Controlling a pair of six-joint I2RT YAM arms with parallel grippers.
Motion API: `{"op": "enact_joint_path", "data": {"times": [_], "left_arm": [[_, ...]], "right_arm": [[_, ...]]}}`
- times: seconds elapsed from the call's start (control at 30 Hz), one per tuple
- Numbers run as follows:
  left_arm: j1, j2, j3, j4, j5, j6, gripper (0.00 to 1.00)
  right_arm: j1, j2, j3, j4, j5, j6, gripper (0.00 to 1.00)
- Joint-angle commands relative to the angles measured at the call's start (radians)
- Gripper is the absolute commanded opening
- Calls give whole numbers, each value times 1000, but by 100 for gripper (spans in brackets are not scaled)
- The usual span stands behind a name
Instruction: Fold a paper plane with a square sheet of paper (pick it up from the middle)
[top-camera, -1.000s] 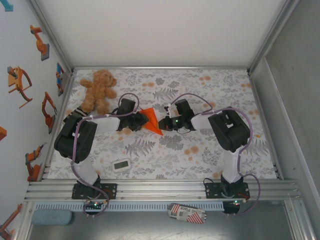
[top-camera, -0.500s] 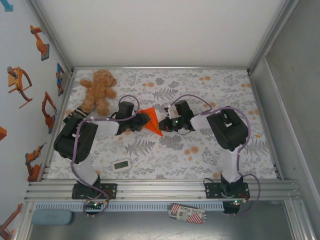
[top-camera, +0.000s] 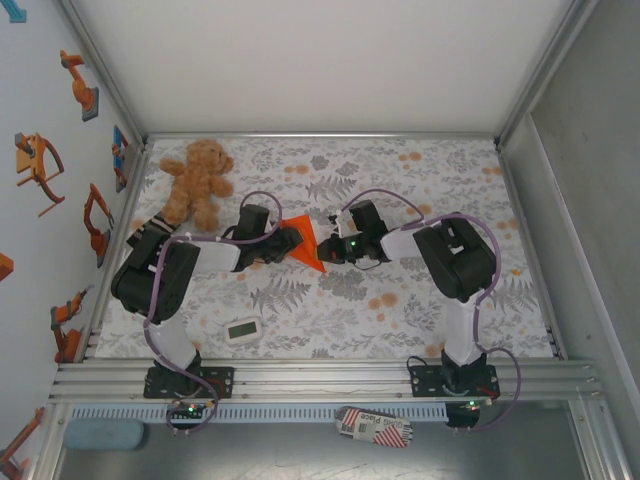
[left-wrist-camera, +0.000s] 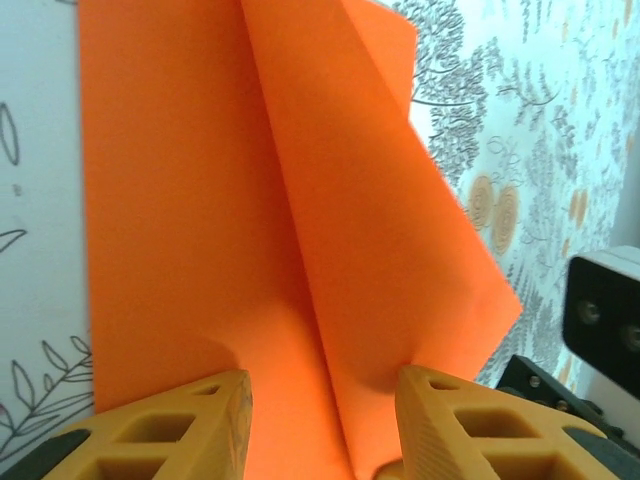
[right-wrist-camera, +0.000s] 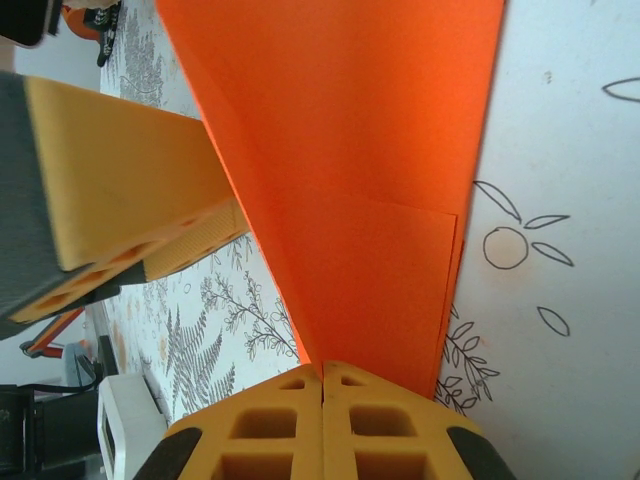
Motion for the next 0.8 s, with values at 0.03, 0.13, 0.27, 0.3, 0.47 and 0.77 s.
{"op": "enact_joint_path", "data": {"times": [0.03,0.13,0.27,0.3,0.47,0.77], "left_arm": [[-11,38,5,5,11,24,42],[-10,48,1,-5,6,18,42],[-10,47,4,-66,-14,17,45],[-12,49,9,-97,-25,15,45],[-18,78,72,-301,-65,30,45],[-31,138,147,-490,-127,25,47]], "right_arm": [[-5,13,-4,11,-9,1,0],[-5,13,-4,4,-7,-6,0],[-5,-2,1,-33,11,-34,0],[-5,-7,7,-48,17,-43,1],[-5,-24,21,-88,35,-74,7],[-3,-97,-4,-95,92,-126,25]]}}
